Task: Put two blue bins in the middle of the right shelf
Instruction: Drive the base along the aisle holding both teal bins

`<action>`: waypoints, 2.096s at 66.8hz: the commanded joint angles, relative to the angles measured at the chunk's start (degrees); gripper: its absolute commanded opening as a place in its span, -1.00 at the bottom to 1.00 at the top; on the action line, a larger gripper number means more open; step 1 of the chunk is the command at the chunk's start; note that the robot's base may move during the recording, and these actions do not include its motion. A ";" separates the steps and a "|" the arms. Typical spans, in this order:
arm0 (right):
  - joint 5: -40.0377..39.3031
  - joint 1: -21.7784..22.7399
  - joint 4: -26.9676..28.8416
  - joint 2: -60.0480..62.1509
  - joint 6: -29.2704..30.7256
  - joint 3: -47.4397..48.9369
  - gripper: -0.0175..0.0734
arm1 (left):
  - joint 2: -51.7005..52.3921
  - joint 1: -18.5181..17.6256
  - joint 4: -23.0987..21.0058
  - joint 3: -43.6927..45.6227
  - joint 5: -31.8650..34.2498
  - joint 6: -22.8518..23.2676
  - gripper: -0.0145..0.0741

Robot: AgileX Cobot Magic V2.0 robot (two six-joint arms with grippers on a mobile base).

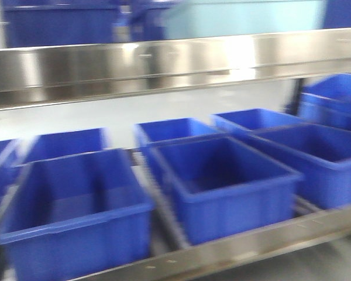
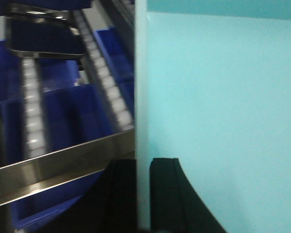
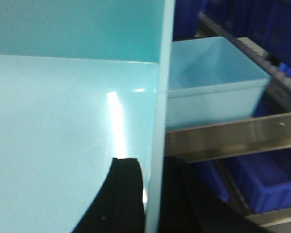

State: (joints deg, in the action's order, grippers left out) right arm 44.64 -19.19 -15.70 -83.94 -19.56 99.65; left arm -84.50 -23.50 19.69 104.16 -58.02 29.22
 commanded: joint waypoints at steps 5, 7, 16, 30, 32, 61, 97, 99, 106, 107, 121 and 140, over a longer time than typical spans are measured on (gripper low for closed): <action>-1.84 0.63 -2.87 1.23 1.09 0.85 -0.98 | 0.66 0.33 3.23 0.46 0.60 -0.06 -0.92; -1.84 0.63 -2.87 1.23 1.09 0.85 -0.98 | 0.66 0.33 3.23 0.46 0.60 -0.06 -0.92; -1.84 0.63 -2.87 1.23 1.09 0.85 -0.98 | 0.66 0.33 3.23 0.46 0.60 -0.06 -0.92; -1.84 0.63 -2.87 1.23 1.09 0.85 -0.98 | 0.66 0.33 3.23 0.46 0.60 -0.06 -0.92; -1.84 0.63 -2.87 1.23 1.09 0.85 -0.98 | 0.66 0.33 3.23 0.46 0.60 -0.06 -0.92; -1.84 0.63 -2.87 1.23 1.09 0.85 -0.98 | 0.66 0.33 3.23 0.46 0.60 -0.06 -0.92; -1.84 0.63 -2.87 1.23 1.09 0.85 -0.98 | 0.66 0.33 3.57 0.46 0.54 -0.06 -0.92; -1.84 0.63 -2.87 1.23 1.09 0.85 -0.98 | 0.66 0.33 3.57 0.46 0.54 -0.06 -0.92; -1.84 0.63 -2.87 1.23 1.09 0.85 -0.98 | 0.66 0.33 3.57 0.46 0.54 -0.06 -0.92; -1.84 0.63 -2.87 1.23 1.09 0.85 -0.98 | 0.66 0.33 3.57 0.46 0.54 -0.06 -0.92; -1.84 0.63 -2.87 1.23 1.09 0.85 -0.98 | 0.66 0.33 3.80 0.46 0.54 -0.06 -0.92; -1.84 0.63 -2.87 1.23 1.09 0.85 -0.98 | 0.66 0.33 3.80 0.46 0.54 -0.06 -0.92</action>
State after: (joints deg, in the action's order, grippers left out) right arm 44.64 -19.10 -15.70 -83.94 -19.56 99.65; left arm -84.50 -23.50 19.69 104.16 -57.91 29.22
